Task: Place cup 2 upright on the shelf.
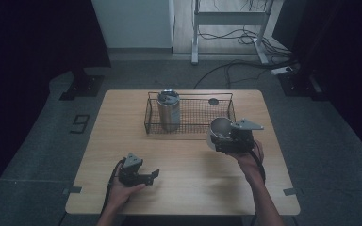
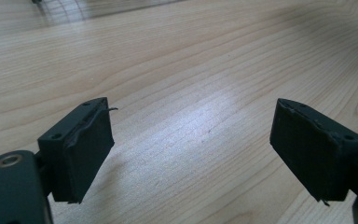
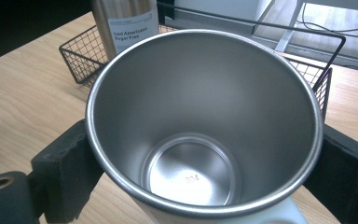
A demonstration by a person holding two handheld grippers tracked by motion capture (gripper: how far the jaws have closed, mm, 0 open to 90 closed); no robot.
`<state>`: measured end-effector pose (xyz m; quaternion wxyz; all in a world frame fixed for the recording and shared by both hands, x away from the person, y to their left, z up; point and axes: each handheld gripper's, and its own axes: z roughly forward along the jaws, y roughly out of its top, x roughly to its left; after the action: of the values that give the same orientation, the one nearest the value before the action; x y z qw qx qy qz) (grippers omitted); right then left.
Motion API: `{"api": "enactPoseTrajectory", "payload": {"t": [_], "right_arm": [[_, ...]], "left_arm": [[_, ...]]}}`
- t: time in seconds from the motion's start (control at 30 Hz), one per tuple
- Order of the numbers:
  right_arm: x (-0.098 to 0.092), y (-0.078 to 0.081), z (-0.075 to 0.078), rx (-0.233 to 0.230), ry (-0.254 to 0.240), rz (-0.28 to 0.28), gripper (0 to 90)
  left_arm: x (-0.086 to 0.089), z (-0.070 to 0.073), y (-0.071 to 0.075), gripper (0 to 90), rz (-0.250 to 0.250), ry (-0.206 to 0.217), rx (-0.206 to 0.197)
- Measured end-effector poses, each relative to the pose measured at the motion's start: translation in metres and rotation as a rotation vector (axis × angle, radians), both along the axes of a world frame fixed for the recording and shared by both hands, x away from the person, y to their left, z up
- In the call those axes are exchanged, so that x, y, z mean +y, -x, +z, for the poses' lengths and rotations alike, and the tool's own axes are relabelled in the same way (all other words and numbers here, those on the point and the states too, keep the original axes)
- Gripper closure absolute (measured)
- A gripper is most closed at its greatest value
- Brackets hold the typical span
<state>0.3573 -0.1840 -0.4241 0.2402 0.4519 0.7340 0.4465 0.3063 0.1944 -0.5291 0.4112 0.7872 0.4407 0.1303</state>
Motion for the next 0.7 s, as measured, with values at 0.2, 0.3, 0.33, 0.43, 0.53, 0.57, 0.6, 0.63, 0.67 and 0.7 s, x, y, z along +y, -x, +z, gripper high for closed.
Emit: {"api": "enactPoseTrajectory", "payload": {"t": [0.2, 0.3, 0.33, 0.43, 0.53, 0.57, 0.6, 0.63, 0.67, 0.7], "right_arm": [[0.003, -0.003, 0.005, -0.002, 0.008, 0.007, 7.4], [0.004, -0.004, 0.006, -0.004, 0.007, 0.009, 7.4], [0.004, -0.004, 0.007, -0.003, 0.008, 0.009, 7.4], [0.004, -0.005, 0.008, -0.001, 0.006, 0.012, 7.4], [0.003, -0.007, 0.009, 0.003, 0.005, 0.013, 7.4], [0.003, -0.007, 0.009, 0.002, 0.005, 0.013, 7.4], [0.003, -0.007, 0.01, 0.002, 0.007, 0.016, 7.4], [0.003, -0.008, 0.011, 0.002, 0.009, 0.023, 7.4], [0.003, -0.008, 0.011, 0.002, 0.01, 0.026, 7.4], [0.003, -0.009, 0.012, 0.001, 0.01, 0.028, 7.4]], "left_arm": [[0.0, 0.0, 0.0, 13.4, 0.0, -0.003, 0.009], [0.0, 0.0, 0.0, 13.4, -0.001, -0.006, 0.012], [0.0, 0.0, 0.0, 13.4, 0.0, -0.004, 0.014], [0.001, 0.0, 0.0, 13.4, 0.001, -0.003, 0.014], [0.001, 0.0, 0.0, 13.4, 0.001, -0.001, 0.014], [0.001, 0.0, 0.0, 13.4, 0.001, -0.001, 0.015], [0.001, 0.0, 0.0, 13.4, 0.001, -0.002, 0.016], [0.001, 0.0, -0.001, 13.4, 0.001, -0.002, 0.017], [0.001, 0.0, -0.001, 13.4, 0.0, -0.003, 0.018], [0.001, 0.0, -0.001, 13.4, 0.0, -0.004, 0.02]]}}
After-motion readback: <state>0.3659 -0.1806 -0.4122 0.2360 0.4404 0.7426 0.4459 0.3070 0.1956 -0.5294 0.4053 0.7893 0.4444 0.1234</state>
